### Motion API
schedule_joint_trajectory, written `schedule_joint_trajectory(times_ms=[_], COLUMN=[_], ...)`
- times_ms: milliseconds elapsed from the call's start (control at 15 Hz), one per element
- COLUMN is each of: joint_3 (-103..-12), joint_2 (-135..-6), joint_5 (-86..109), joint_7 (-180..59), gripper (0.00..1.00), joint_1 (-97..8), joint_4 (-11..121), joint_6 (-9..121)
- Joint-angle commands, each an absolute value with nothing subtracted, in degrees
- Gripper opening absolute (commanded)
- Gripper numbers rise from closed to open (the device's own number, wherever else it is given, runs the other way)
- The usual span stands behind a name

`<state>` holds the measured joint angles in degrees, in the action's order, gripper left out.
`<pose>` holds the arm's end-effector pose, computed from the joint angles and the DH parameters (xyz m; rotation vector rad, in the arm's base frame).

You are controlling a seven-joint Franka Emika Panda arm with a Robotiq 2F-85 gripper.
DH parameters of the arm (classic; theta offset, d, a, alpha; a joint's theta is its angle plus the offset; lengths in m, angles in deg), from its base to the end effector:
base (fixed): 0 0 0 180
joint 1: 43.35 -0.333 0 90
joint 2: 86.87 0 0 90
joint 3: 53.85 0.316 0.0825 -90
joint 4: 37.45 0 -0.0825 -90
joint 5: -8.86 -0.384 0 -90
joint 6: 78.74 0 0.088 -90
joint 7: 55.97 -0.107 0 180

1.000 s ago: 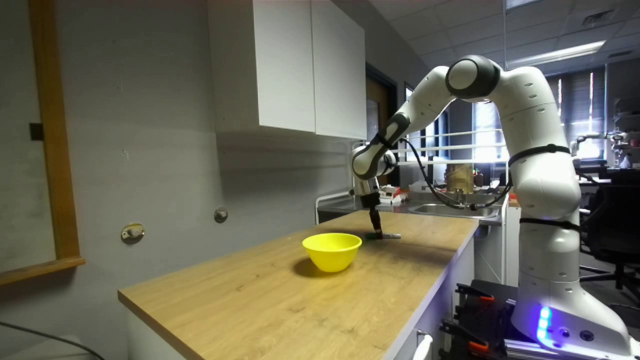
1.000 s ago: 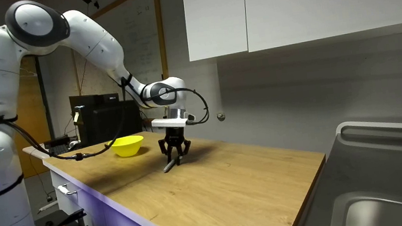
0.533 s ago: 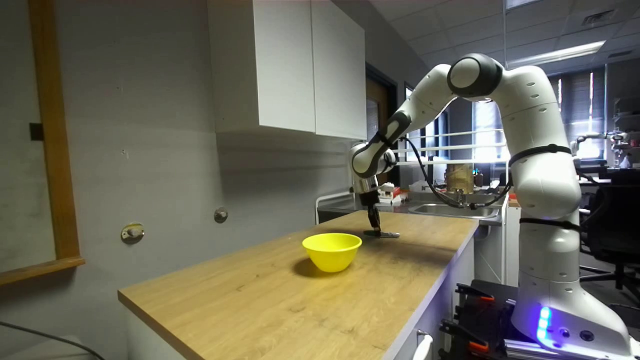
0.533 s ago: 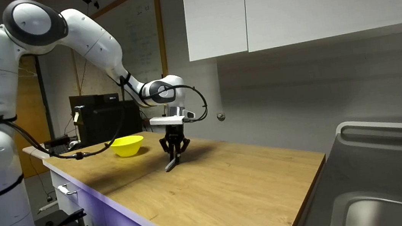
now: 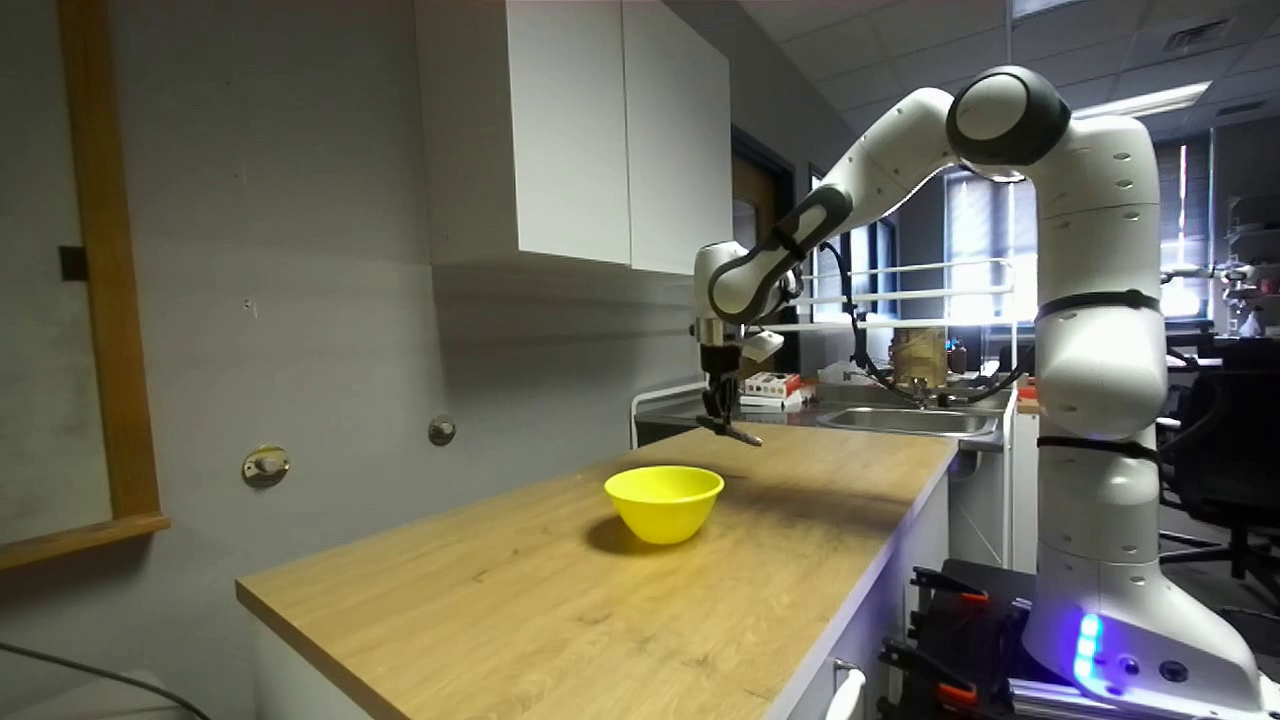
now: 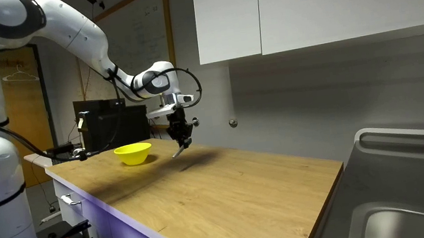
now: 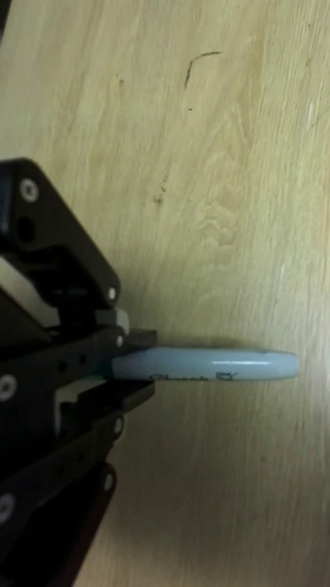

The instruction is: Pick the marker and put it in the bowl

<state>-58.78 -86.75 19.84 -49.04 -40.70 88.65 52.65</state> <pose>0.5340 -0.0753 0.3902 2.9757 0.1625 0.1050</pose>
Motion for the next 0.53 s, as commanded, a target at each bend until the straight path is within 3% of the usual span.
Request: schedule_joint_trajectory(times_ms=[0,467], joint_3=[-57.4,-52.5], joint_2=[-94.0,-101.5], joint_5=[24.1,34.7], joint_7=[-59.4,-80.7], gripper=[0.1,0.1], joint_1=[-40.8,-37.3], joint_4=[95.8,105.9], joint_6=[61.7,77.2])
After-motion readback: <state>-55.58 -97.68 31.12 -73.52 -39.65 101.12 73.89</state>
